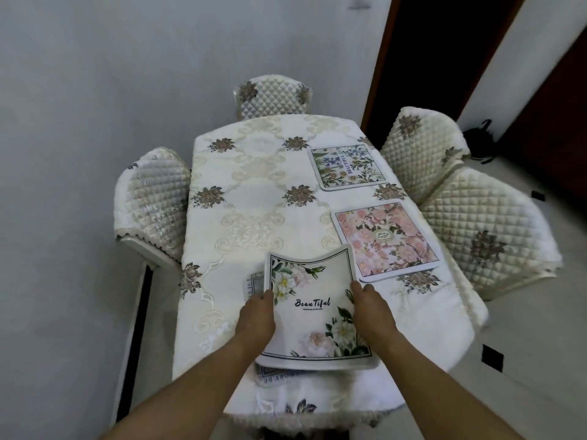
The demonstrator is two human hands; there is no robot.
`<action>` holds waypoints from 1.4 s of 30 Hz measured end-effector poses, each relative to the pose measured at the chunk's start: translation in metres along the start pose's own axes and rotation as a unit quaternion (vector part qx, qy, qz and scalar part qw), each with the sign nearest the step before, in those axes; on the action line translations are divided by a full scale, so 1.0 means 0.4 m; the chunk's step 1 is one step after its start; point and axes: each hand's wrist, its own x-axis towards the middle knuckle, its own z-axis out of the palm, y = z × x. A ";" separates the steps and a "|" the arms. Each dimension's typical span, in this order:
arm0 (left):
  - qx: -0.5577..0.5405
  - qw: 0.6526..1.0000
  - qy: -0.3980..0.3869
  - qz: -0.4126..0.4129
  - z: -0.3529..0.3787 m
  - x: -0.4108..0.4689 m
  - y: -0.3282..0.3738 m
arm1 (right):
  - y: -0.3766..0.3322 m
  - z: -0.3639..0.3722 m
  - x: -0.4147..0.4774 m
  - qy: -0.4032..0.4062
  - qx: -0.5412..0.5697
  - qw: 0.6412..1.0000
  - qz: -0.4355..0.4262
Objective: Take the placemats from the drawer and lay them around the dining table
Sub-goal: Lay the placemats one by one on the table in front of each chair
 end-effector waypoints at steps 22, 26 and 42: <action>-0.016 0.971 -0.016 0.238 0.184 -0.029 0.889 | 0.887 -0.222 -0.349 0.099 0.086 0.977 0.165; -0.013 0.959 -0.019 0.282 0.259 -0.058 1.145 | 1.118 -0.300 -0.431 0.118 0.097 0.966 0.211; -0.037 0.896 -0.048 0.441 0.363 0.225 1.957 | 1.758 -0.522 -0.277 0.145 0.056 0.931 0.330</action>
